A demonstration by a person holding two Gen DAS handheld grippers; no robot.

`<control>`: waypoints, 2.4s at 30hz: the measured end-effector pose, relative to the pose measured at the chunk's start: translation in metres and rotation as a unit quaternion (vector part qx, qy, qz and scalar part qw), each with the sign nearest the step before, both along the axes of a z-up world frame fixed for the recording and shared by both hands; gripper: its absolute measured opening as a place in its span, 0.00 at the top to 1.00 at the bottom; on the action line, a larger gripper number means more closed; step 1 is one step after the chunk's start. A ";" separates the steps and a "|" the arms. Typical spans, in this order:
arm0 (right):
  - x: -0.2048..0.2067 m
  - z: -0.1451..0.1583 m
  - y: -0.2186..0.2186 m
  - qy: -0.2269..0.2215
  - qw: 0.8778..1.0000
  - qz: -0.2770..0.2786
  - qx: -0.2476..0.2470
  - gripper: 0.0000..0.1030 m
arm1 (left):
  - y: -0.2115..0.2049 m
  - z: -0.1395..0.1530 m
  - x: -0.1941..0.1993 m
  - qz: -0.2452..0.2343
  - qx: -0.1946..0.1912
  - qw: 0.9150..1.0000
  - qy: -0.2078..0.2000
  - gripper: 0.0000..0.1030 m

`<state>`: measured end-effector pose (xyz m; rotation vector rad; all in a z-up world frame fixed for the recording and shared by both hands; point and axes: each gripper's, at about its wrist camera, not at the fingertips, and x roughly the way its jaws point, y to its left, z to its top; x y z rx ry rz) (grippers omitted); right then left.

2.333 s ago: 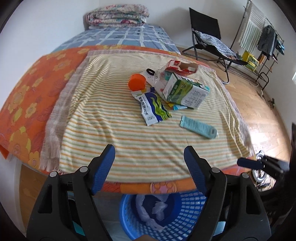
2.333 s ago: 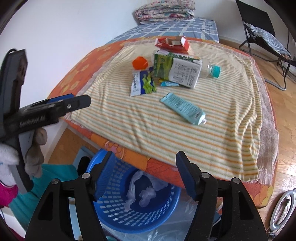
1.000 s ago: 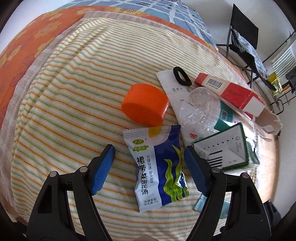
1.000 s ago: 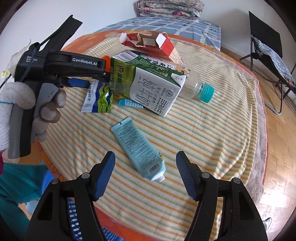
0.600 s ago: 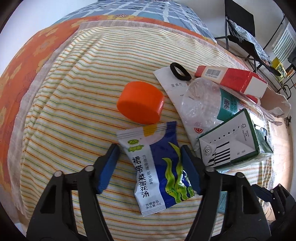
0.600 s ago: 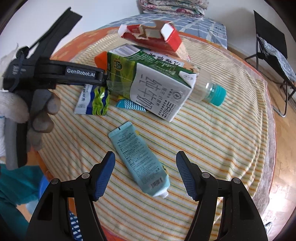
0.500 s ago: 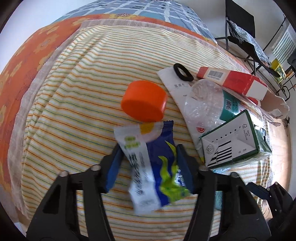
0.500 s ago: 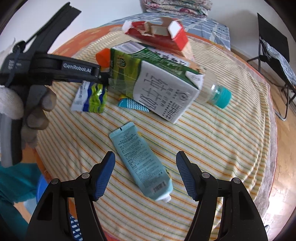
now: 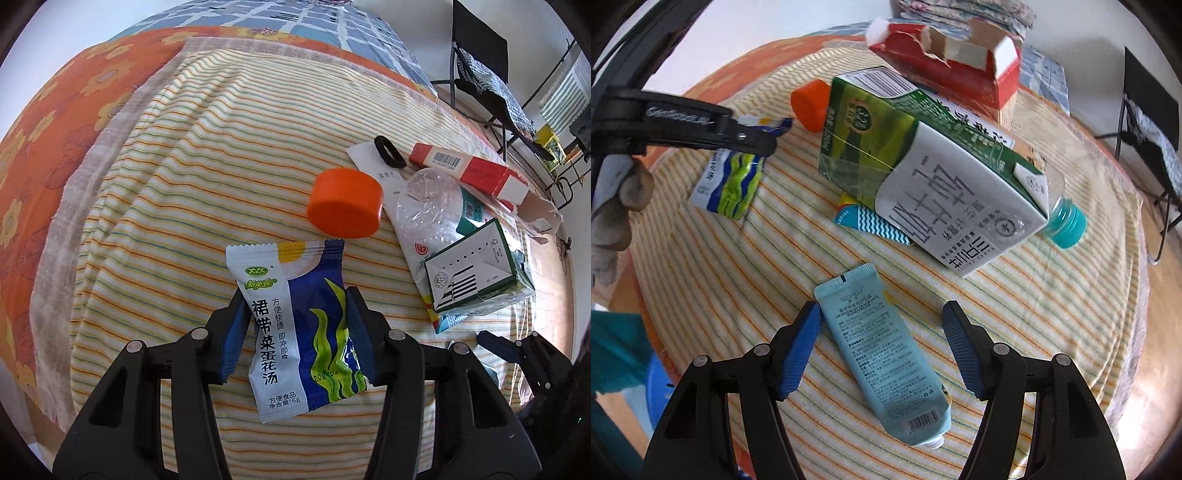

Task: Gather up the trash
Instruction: 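Grasp the blue snack packet with the left tool while the right tool grasps the light-blue tube, then lower packet and tube into the blue basket and open both tools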

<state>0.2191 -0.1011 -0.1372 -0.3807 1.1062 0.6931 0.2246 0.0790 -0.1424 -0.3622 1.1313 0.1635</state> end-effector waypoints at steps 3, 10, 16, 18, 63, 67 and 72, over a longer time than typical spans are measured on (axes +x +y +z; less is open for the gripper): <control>0.006 -0.001 -0.001 0.007 1.000 0.001 0.005 0.57 | 0.002 0.005 -0.005 -0.002 0.002 1.000 -0.005 0.50; 0.007 0.001 -0.003 0.006 1.000 -0.006 0.002 0.66 | 0.000 0.016 -0.017 -0.011 0.012 1.000 -0.019 0.50; -0.019 0.020 -0.010 -0.014 0.999 -0.020 0.021 0.67 | -0.005 0.029 -0.029 -0.025 0.018 0.999 -0.032 0.50; -0.022 0.027 -0.012 -0.023 0.999 -0.026 0.029 0.67 | -0.007 0.034 -0.035 -0.029 0.017 0.999 -0.037 0.50; -0.141 0.088 -0.050 -0.034 0.985 -0.081 0.151 0.69 | -0.080 0.085 -0.190 -0.103 0.018 0.987 -0.118 0.50; -0.152 0.081 -0.055 -0.020 0.983 -0.089 0.159 0.69 | -0.082 0.075 -0.204 -0.104 0.011 0.988 -0.110 0.50; -0.164 0.071 -0.054 -0.011 0.984 -0.089 0.156 0.69 | -0.084 0.063 -0.217 -0.104 0.005 0.990 -0.100 0.50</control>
